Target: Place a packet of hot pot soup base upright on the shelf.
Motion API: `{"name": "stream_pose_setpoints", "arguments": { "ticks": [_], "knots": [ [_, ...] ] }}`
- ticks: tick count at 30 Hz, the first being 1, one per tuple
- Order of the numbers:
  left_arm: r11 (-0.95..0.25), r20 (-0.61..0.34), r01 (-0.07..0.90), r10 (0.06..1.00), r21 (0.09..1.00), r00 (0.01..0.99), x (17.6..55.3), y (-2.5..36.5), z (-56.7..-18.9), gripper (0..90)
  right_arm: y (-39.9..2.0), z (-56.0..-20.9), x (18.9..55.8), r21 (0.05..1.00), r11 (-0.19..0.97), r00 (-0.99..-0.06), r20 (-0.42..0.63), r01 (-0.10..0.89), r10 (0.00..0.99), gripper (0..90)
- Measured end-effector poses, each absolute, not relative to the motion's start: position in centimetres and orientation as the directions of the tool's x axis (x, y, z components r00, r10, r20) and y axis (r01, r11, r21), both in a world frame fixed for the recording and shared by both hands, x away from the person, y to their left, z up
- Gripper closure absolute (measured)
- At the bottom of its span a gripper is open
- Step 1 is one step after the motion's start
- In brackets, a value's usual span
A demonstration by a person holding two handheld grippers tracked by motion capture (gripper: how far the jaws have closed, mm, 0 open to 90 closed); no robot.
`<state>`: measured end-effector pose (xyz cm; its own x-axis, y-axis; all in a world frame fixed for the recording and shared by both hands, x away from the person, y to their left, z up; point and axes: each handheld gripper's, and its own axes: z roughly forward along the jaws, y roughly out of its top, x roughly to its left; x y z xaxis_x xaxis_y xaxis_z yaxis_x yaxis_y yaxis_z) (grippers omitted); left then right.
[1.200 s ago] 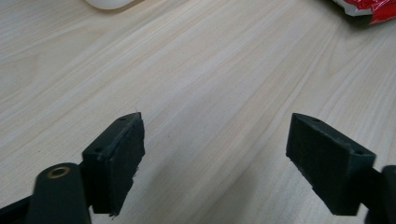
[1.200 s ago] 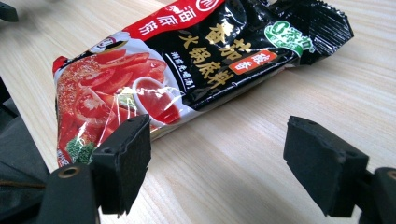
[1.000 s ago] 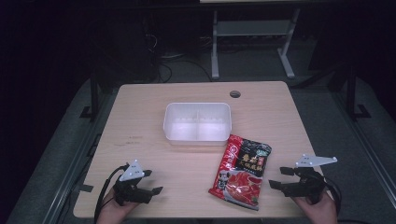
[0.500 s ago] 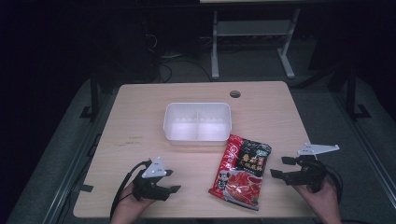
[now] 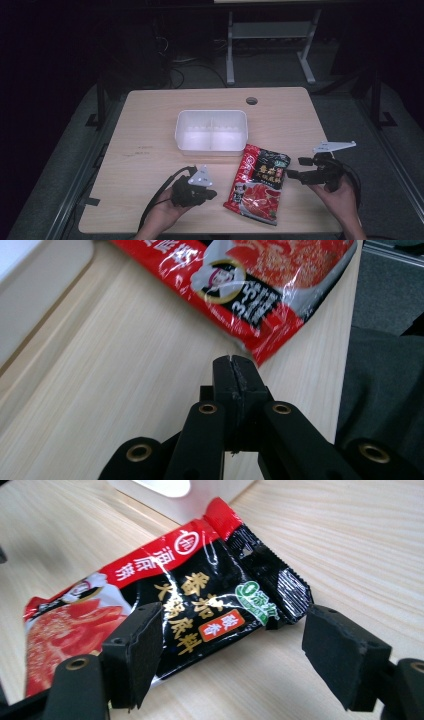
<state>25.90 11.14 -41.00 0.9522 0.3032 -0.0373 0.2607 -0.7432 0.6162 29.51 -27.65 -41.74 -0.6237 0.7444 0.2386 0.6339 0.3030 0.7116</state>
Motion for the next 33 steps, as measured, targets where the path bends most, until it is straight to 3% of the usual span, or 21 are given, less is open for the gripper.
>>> {"name": "stream_pose_setpoints", "arguments": {
  "ticks": [11, 20, 28, 33],
  "knots": [
    [-0.802, -0.059, 0.22, 0.226, 0.556, 0.972, 26.7, 6.6, -41.3, 90.0, -27.8, -43.1, 33.2, 0.654, 0.279, -0.57, 0.284, 0.703, 0.771, 26.8],
    [-0.836, -0.085, 0.228, 0.215, 0.5, 0.973, 27.3, 5.2, -42.6, 90.0, -27.9, -44.9, 35.1, 0.604, 0.241, -0.534, 0.367, 0.759, 0.762, 28.6],
    [-0.835, -0.088, 0.23, 0.215, 0.5, 0.973, 27.6, 5.1, -43.1, 90.0, -27.1, -45.9, 35.7, 0.571, 0.266, -0.531, 0.367, 0.777, 0.764, 33.0],
    [-0.831, -0.093, 0.233, 0.216, 0.506, 0.972, 27.9, 5.2, -43.2, 90.0, -26.8, -46.4, 35.9, 0.551, 0.276, -0.544, 0.412, 0.788, 0.731, 44.4]
  ]
}}
